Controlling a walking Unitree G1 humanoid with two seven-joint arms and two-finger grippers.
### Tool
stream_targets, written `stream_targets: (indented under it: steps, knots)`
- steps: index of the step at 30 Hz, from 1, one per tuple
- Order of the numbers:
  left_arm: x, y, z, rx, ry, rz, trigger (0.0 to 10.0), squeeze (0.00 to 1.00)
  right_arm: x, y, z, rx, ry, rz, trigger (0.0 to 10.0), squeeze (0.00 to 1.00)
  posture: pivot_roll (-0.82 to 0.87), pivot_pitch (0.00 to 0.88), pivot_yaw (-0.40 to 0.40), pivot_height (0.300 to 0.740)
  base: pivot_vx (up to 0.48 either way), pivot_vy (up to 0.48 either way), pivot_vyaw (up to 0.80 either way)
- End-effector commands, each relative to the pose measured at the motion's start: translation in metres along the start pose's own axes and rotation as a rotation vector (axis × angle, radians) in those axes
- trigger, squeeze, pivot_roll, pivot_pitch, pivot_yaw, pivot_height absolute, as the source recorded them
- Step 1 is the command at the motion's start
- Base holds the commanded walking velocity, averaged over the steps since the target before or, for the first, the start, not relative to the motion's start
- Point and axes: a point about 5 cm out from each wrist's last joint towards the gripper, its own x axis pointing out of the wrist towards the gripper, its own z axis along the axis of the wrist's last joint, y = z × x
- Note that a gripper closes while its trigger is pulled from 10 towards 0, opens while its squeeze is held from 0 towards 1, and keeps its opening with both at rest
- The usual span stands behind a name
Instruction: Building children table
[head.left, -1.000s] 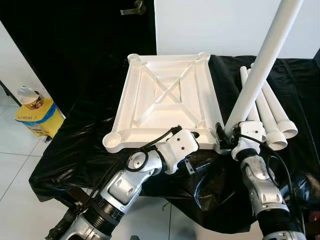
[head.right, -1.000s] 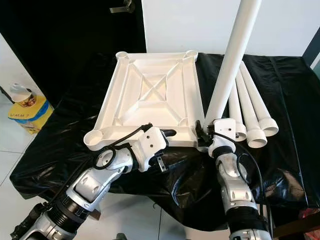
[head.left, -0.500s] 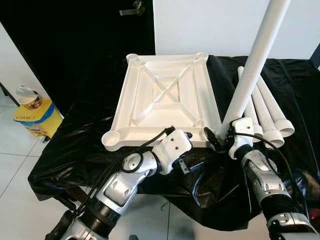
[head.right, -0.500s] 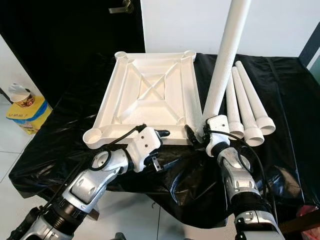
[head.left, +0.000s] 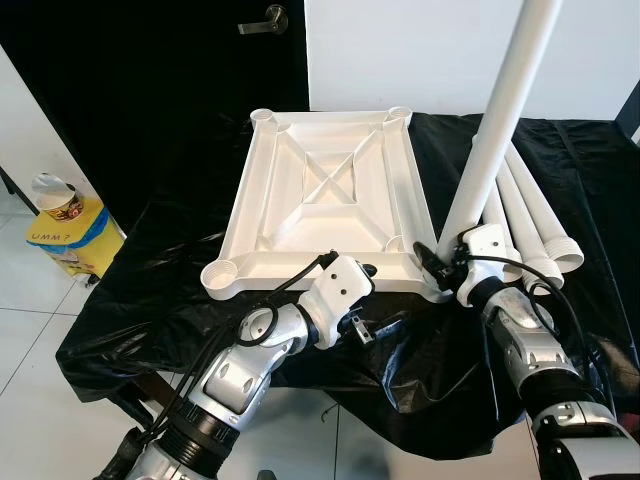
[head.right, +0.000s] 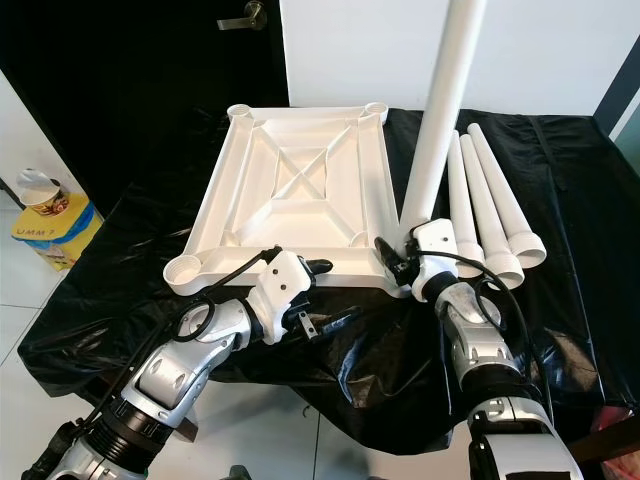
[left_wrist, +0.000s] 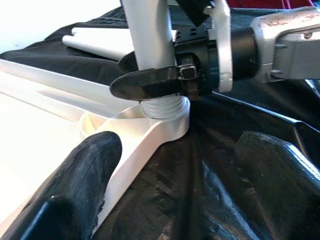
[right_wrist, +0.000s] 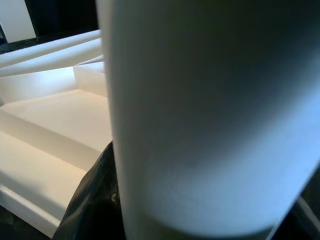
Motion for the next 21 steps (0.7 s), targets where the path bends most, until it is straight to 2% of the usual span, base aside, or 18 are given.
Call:
stream_targets:
  steps: [1, 6, 8, 12, 13, 14, 15, 16, 18, 19, 20, 21]
  knots:
    - [-0.003, 0.005, -0.004, 0.003, 0.01, 0.046, 10.0, 0.0, -0.003, 0.006, -0.012, -0.024, 0.056, 0.025, 0.0, 0.0, -0.02, 0.0, 0.0, 0.74, 0.0, 0.0, 0.0]
    - [-0.005, 0.011, -0.006, 0.006, 0.023, 0.084, 10.0, 0.0, -0.007, 0.01, -0.019, -0.006, 0.076, -0.023, 0.0, 0.0, -0.02, 0.0, 0.001, 0.74, 0.0, 0.0, 0.0]
    - [-0.007, 0.017, -0.007, 0.036, 0.038, 0.137, 10.0, 0.0, -0.009, 0.019, -0.024, 0.024, 0.081, -0.102, 0.0, 0.0, -0.01, 0.0, 0.001, 0.74, 0.0, 0.0, 0.0]
    - [-0.008, 0.017, -0.007, 0.041, 0.037, 0.144, 10.0, 0.0, -0.009, 0.02, -0.024, 0.028, 0.081, -0.12, 0.0, 0.0, -0.01, 0.0, 0.001, 0.74, 0.0, 0.0, 0.0]
    - [-0.008, 0.017, -0.007, 0.05, 0.036, 0.151, 10.0, 0.0, -0.009, 0.021, -0.025, 0.044, 0.095, -0.175, 1.5, 0.0, -0.01, 0.0, -0.001, 0.74, 0.0, 0.0, 0.0]
    - [-0.008, 0.017, -0.007, 0.05, 0.036, 0.151, 10.0, 0.0, -0.009, 0.021, -0.025, 0.044, 0.095, -0.175, 1.5, 0.0, -0.01, 0.0, -0.001, 0.74, 0.0, 0.0, 0.0]
    - [-0.009, 0.018, -0.007, 0.058, 0.04, 0.161, 10.0, 0.0, -0.01, 0.022, -0.027, 0.065, 0.11, -0.231, 4.4, 0.0, -0.01, 0.0, -0.001, 0.74, 0.0, 0.0, 0.0]
    - [-0.009, 0.018, -0.007, 0.062, 0.041, 0.17, 10.0, 0.0, -0.01, 0.025, -0.028, 0.078, 0.124, -0.296, 10.0, 0.0, -0.01, 0.0, -0.003, 0.74, 0.0, 0.0, 0.0]
    - [-0.009, 0.018, -0.007, 0.062, 0.041, 0.17, 10.0, 0.0, -0.01, 0.025, -0.028, 0.078, 0.124, -0.296, 10.0, 0.0, -0.01, 0.0, -0.003, 0.74, 0.0, 0.0, 0.0]
    - [-0.01, 0.018, -0.007, 0.069, 0.032, 0.172, 10.0, 0.0, -0.012, 0.027, -0.029, 0.109, 0.134, -0.404, 10.0, 0.0, 0.0, 0.0, -0.007, 0.74, 0.0, 0.0, 0.0]
    - [-0.01, 0.018, -0.007, 0.069, 0.032, 0.172, 10.0, 0.0, -0.012, 0.027, -0.029, 0.109, 0.134, -0.404, 10.0, 0.0, 0.0, 0.0, -0.007, 0.74, 0.0, 0.0, 0.0]
    - [-0.01, 0.018, -0.006, 0.072, 0.029, 0.175, 10.0, 0.0, -0.015, 0.029, -0.028, 0.128, 0.137, -0.514, 10.0, 0.0, 0.0, 0.0, -0.01, 0.74, 0.0, 0.0, 0.0]
